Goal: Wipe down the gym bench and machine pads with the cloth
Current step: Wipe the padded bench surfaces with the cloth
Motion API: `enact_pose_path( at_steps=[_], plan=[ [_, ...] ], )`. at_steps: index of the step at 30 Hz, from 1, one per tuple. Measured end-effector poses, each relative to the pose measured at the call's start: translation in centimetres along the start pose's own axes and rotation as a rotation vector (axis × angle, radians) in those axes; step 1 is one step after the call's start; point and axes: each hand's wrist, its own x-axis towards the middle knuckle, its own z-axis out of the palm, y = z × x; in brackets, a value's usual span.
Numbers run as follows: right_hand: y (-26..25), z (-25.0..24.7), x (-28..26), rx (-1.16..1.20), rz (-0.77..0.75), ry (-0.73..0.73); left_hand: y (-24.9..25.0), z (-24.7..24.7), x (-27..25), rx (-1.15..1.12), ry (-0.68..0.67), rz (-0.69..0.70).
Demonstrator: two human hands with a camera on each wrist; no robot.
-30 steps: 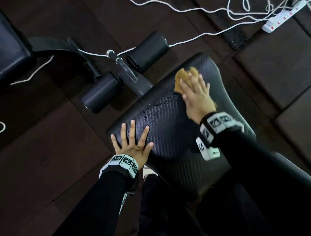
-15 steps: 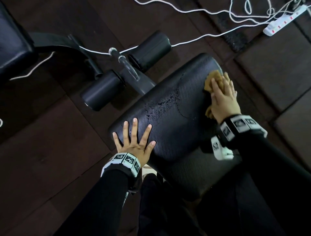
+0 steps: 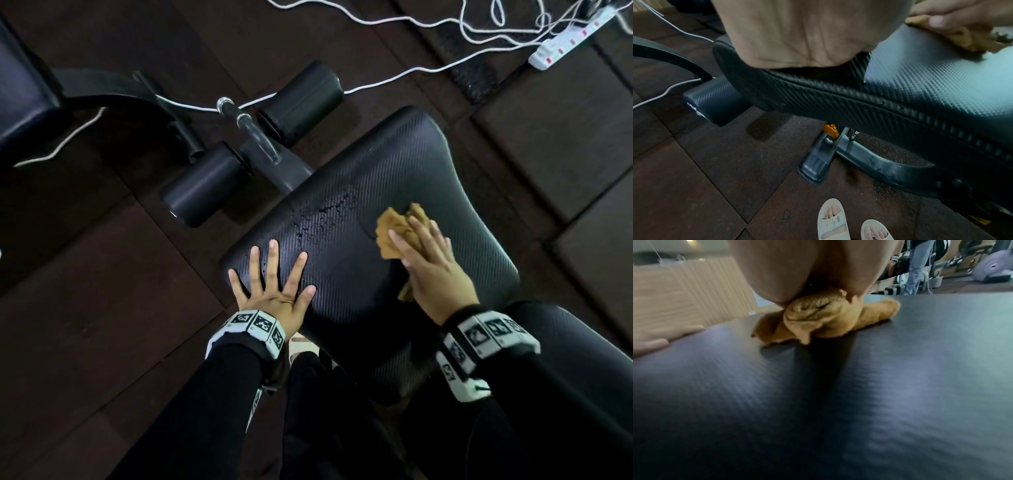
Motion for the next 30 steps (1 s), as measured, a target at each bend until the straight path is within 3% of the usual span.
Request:
enact_pose_path(
  at_steps=[3,8,14,18,26,30],
  plan=[
    [2.2,-1.3,0.7,0.025,0.132,0.034,0.0,0.1,0.0,0.012,0.005,0.003],
    [1.2,-3.2,8.5,0.068,0.292,0.114,-0.1,0.2,0.2,0.011,0.009,0.013],
    [-2.9,-3.4,13.3,0.068,0.149,0.047,-0.1,0.5,0.4,0.002,0.017,0.015],
    [-4.0,-2.0,9.6,0.123,0.029,0.022,-0.1,0.9,0.5,0.007,0.073,0.017],
    [-2.6,2.1,-2.4,0.121,0.081,0.044,-0.6,1.6,0.6,-0.023,0.153,0.077],
    [-2.8,2.1,-2.6,0.120,0.135,0.025,-1.3,2.1,0.4,-0.061,0.237,0.163]
  ],
)
